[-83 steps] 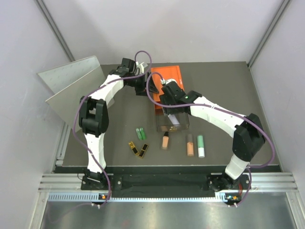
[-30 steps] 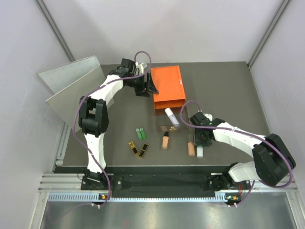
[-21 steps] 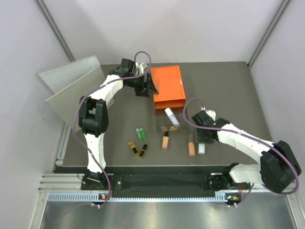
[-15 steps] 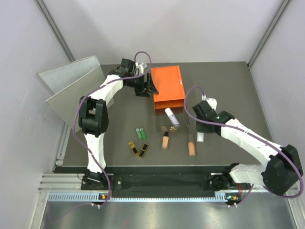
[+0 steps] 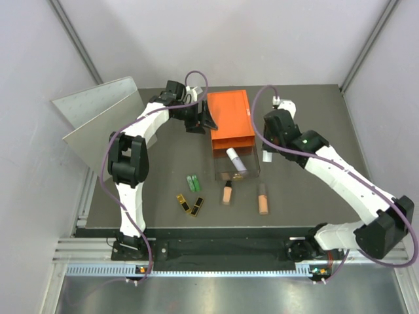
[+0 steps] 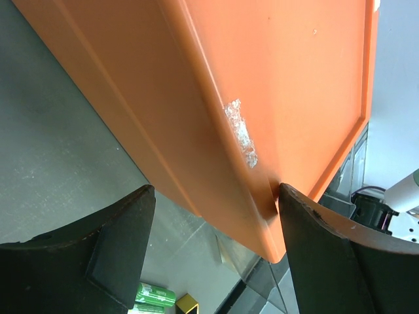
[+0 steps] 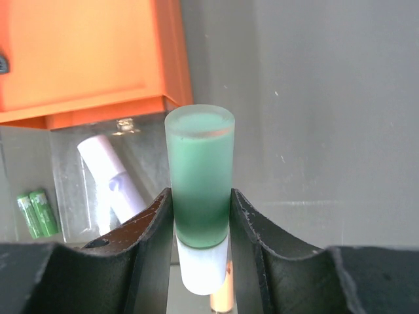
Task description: Organize the makeup
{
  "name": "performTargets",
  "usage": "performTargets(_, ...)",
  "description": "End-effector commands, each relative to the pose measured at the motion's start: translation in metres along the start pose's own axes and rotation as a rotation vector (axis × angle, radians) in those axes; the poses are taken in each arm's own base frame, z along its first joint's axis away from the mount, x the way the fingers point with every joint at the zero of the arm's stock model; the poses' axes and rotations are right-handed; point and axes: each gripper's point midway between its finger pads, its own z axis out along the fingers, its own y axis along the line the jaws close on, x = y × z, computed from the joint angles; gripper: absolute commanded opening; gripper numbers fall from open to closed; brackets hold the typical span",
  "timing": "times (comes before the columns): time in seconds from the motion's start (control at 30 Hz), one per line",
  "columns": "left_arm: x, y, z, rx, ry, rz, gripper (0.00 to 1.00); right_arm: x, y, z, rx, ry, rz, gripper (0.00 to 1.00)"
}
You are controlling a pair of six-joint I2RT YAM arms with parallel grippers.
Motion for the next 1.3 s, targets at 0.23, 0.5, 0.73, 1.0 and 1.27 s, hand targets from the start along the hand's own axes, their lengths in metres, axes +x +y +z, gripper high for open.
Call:
performTargets(0.23,0.038,0.064,0.011,-0.226,0.111,-0.049,0.79,-0.033,0.07,0.012,-0.114,-0.08,-0.186,0.0)
performTargets(0.5,0.04,0.066,0.01,-0.231,0.117,-0.045,0.79,-0.008,0.091,0.032,-0.098,-0.034,-0.384,0.0)
performTargets(0.73,0.039,0.067,0.011,-0.232,0.114,-0.042,0.8,0.012,0.098,0.041,-0.086,0.004,-0.459,0.01)
performTargets(1.0,0.038,0.065,0.013,-0.223,0.112,-0.049,0.8,0.029,0.088,0.052,-0.016,0.044,-0.529,0.04)
performTargets(1.27,0.039,0.067,0.014,-0.225,0.117,-0.051,0.8,0.05,0.08,0.066,0.038,0.116,-0.579,0.2)
